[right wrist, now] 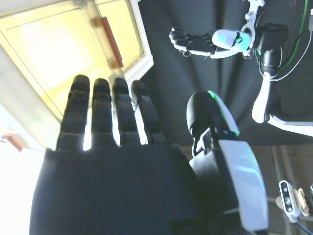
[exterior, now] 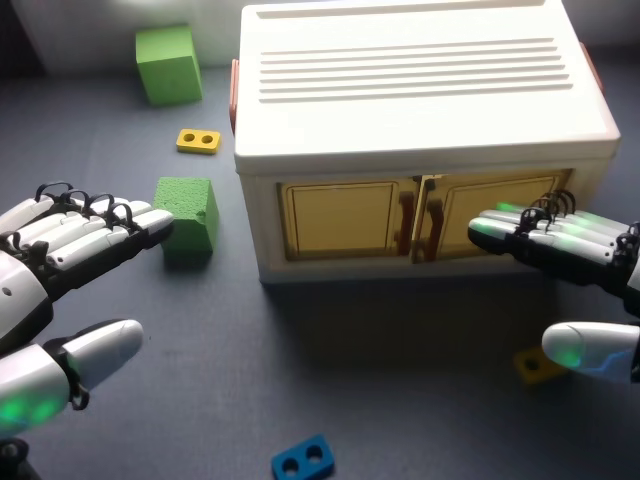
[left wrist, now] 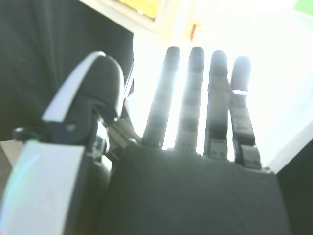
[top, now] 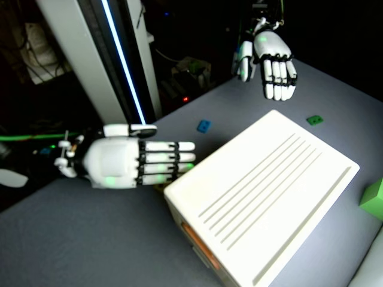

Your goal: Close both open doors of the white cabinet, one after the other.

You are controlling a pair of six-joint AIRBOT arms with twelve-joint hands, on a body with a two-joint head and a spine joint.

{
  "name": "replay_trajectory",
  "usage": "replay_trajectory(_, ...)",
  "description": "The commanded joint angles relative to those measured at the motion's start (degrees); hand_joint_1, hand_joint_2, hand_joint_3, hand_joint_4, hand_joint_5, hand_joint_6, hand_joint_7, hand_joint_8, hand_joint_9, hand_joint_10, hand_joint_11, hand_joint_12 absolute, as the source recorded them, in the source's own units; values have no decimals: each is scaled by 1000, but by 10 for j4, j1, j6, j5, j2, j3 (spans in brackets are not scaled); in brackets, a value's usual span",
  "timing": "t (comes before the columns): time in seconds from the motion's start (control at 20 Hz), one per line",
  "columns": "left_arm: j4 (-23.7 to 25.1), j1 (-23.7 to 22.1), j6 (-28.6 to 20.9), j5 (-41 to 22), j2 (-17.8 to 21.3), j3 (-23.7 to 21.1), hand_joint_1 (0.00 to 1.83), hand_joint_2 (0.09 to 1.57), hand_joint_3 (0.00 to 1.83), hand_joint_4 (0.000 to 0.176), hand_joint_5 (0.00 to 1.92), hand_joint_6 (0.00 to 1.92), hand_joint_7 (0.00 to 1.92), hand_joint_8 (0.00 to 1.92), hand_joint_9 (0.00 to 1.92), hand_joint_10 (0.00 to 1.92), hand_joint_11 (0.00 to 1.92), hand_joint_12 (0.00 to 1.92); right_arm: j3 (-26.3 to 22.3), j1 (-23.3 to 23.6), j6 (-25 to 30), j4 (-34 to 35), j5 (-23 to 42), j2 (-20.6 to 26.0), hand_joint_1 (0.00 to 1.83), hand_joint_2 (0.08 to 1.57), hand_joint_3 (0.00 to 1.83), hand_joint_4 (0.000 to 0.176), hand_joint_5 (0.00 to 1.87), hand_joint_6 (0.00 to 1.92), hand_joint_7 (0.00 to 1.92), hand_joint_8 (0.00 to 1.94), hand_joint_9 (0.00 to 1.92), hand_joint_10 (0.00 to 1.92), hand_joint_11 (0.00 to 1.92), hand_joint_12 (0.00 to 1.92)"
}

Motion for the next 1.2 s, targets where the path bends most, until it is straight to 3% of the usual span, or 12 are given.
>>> replay_trajectory(0.0,0,-1,-2,-72,0,-2,0,1564,63,0,210,11,221,9,217,13,0,818,0,6,6,11,68,-1,11,1522,7,0,57,6,25,5,0,0,0,0)
replay_trajectory(0.25,-1,5,-3,-77,0,-4,0,1564,48,0,196,1,224,0,237,2,0,780,-7,5,24,1,75,-1,0,1495,0,0,59,5,19,3,0,0,22,9)
replay_trajectory(0.3,-3,9,-3,-80,0,-4,0,1570,65,0,241,5,275,5,300,8,0,883,-10,5,33,-4,78,0,2,1491,0,0,75,10,34,8,12,4,53,21)
replay_trajectory(0.4,-6,15,-4,-88,0,-5,0,1570,74,0,250,3,276,0,286,0,0,911,-17,-2,48,-9,90,12,4,1488,0,0,75,2,32,1,0,0,70,19)
replay_trajectory(0.65,-16,16,-4,-122,-2,-4,0,1563,29,0,208,1,196,0,214,0,0,877,-18,-18,105,6,167,36,59,1485,0,0,86,8,59,6,40,9,118,32)
replay_trajectory(0.7,-19,15,-4,-134,-3,-3,0,1569,27,0,195,0,174,1,182,0,0,844,-15,-20,115,15,190,39,100,1469,0,7,115,10,89,8,70,11,141,38)
replay_trajectory(0.75,-22,14,-4,-144,-4,-2,0,1571,67,0,212,6,171,1,186,4,0,842,-14,-20,116,24,207,41,71,1462,0,50,108,3,87,3,77,7,135,32)
replay_trajectory(0.8,-25,12,-4,-154,-5,0,0,1571,90,0,197,3,117,9,129,13,0,643,-12,-20,115,34,221,44,23,1459,0,25,129,7,98,4,74,3,90,11)
replay_trajectory(0.85,-27,8,-6,-164,-7,4,0,1571,107,0,186,3,101,5,103,6,0,532,-8,-20,111,49,236,45,92,1453,0,0,175,13,142,11,112,10,110,16)
replay_trajectory(1.05,-26,-21,-13,-183,-17,20,0,1571,92,0,106,4,16,3,3,1,0,33,0,-20,82,110,282,48,328,1383,0,1,297,9,270,8,255,10,251,67)
replay_trajectory(1.1,-26,-27,-13,-188,-18,24,0,1571,49,0,97,1,2,0,0,0,0,6,2,-20,76,122,289,48,306,1366,0,21,351,9,322,7,287,7,244,69)
replay_trajectory(1.15,-27,-33,-13,-191,-20,27,0,1571,65,0,94,0,0,0,0,0,0,0,5,-20,69,134,290,49,329,1352,0,27,353,4,308,2,266,1,220,62)
